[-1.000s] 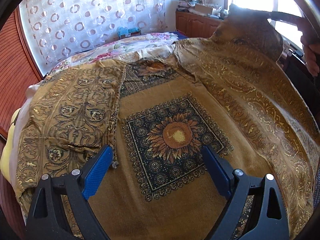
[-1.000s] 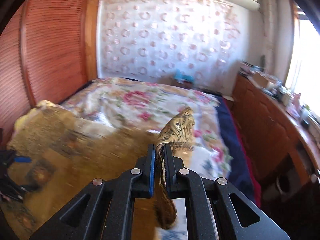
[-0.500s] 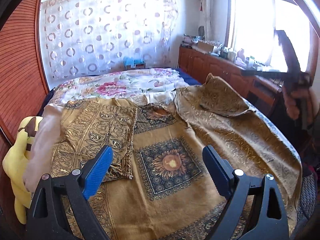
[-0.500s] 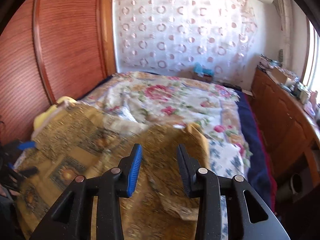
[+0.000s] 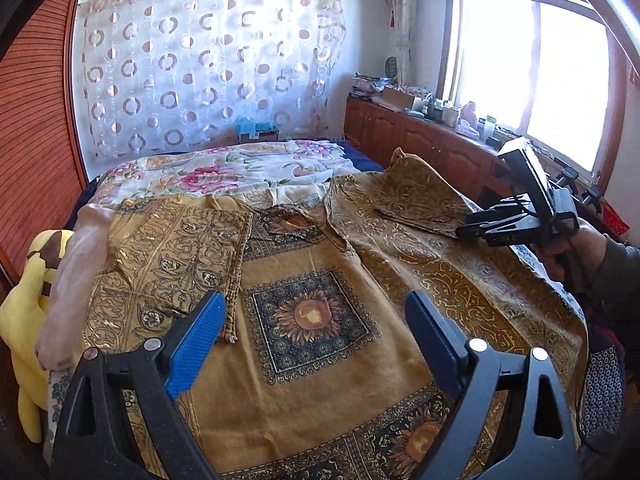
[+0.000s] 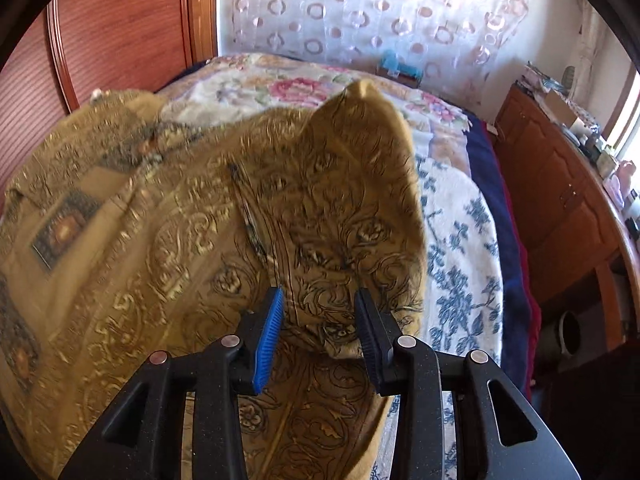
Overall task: Fold small clothes
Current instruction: 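Fold the held sleeve over the shirt body with the right gripper, then release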
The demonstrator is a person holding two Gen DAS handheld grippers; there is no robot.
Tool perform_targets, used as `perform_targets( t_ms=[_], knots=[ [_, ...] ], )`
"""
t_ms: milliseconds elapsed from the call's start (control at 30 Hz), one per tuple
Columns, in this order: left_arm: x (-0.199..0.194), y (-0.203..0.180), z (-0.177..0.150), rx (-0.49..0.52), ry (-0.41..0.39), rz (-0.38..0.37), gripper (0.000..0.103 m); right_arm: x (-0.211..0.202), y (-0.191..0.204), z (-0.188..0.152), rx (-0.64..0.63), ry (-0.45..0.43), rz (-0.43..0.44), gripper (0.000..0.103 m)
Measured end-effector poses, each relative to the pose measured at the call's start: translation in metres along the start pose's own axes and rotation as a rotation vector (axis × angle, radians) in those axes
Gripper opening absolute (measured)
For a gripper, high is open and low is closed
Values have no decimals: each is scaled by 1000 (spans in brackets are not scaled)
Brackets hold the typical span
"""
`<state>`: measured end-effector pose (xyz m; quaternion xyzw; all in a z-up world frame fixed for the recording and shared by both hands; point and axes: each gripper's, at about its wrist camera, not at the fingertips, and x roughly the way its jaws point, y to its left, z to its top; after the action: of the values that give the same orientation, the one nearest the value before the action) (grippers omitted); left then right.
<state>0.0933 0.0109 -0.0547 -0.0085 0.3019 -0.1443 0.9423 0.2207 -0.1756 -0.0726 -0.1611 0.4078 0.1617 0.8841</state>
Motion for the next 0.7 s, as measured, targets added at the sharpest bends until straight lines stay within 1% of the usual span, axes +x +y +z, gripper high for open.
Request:
perform_targets(
  t_ms=[67, 100, 133, 333, 400, 433, 467, 533, 567, 667, 700],
  knots=[
    [2, 1, -2, -8, 8, -6, 92, 2, 3, 1, -4, -13, 42, 47],
    [3, 1, -3, -13, 12, -11, 92, 1, 6, 2, -5, -19, 62, 48],
    [5, 1, -4, -16, 14, -13, 92, -1, 9, 1, -11, -21, 62, 51],
    [9, -3, -10, -16, 27, -20, 92, 14, 19, 4, -36, 14, -12, 51],
    [9, -4, -11, -16, 32, -20, 92, 21, 18, 3, -32, 9, -15, 51],
    [9, -3, -12, -16, 32, -19, 92, 21, 18, 4, -32, 9, -13, 41],
    [8, -3, -12, -16, 31, -18, 92, 22, 18, 6, -34, 12, -12, 24],
    [8, -1, -13, -24, 30, -17, 92, 23, 19, 8, -45, 22, -24, 6],
    [7, 0, -13, -29, 29, -17, 92, 20, 20, 10, -50, 9, -34, 5],
    [5, 0, -13, -34, 23, -15, 92, 1, 16, 17, -14, -58, -7, 3],
    [5, 0, -13, -35, 20, -15, 92, -9, 14, 21, 7, -91, 14, 3]
  ],
)
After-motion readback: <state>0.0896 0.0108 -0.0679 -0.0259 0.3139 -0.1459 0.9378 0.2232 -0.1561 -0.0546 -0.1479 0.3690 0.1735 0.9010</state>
